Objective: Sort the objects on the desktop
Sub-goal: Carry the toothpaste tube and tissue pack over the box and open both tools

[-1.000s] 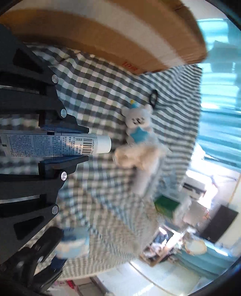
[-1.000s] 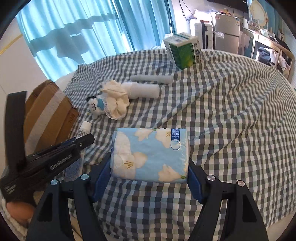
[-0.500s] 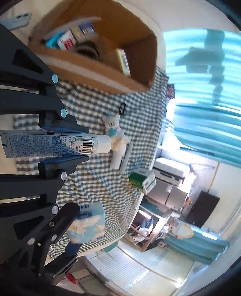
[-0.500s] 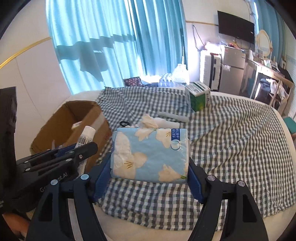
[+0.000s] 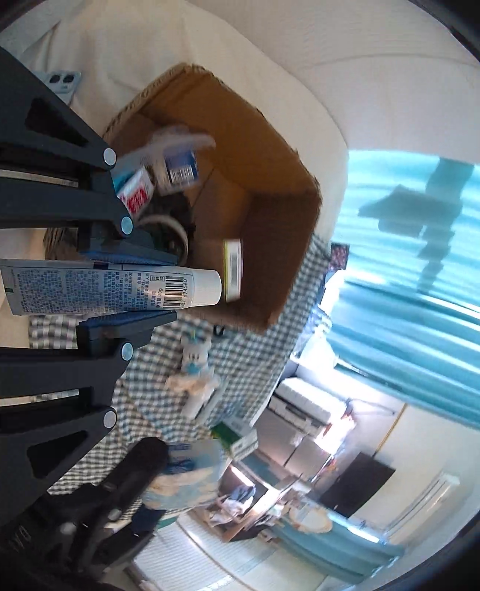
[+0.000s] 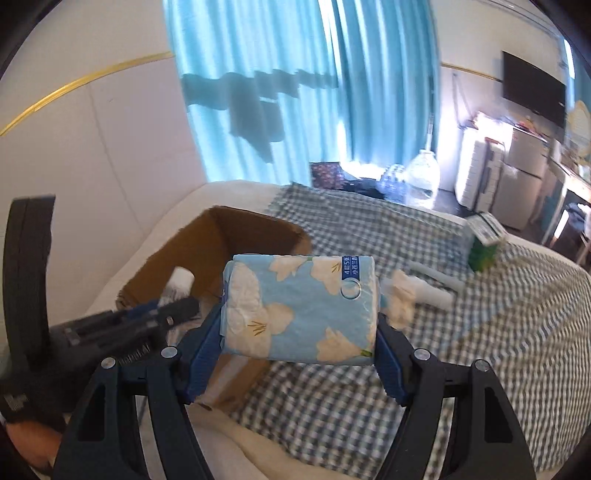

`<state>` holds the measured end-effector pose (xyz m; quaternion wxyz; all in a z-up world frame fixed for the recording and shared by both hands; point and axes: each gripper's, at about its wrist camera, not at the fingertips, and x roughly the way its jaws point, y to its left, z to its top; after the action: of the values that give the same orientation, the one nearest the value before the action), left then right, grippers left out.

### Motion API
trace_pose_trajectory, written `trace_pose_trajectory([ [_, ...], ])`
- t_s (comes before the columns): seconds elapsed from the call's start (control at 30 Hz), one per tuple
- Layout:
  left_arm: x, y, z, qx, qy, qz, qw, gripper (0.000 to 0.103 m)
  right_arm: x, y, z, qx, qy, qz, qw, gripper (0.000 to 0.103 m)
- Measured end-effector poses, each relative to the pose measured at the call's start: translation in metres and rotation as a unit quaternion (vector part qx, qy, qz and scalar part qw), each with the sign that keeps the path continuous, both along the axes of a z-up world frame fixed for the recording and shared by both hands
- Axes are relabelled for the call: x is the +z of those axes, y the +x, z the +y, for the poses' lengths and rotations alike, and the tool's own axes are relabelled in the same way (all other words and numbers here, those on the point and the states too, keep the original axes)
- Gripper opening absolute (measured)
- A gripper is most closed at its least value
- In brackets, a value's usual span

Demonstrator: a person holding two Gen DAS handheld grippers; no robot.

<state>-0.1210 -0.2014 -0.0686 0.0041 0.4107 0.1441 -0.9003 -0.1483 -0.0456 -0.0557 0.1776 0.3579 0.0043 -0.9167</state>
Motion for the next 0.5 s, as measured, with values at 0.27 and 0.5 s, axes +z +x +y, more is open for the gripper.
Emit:
trace_pose_trajectory([
  [0.27,-0.027,-0.01,-0.05,0.05,-0.006,-0.026,0.9984,0.024,-0.008,-0.055,-0.078,0.06,-0.049,-0.038,0.996,0.074],
  [0.5,-0.042,-0.014,-0.067,0.108,-0.019,-0.058,0.9923,0.094,0.008,-0.068,-0.077,0.03,-0.078,0.003,0.996,0.099],
])
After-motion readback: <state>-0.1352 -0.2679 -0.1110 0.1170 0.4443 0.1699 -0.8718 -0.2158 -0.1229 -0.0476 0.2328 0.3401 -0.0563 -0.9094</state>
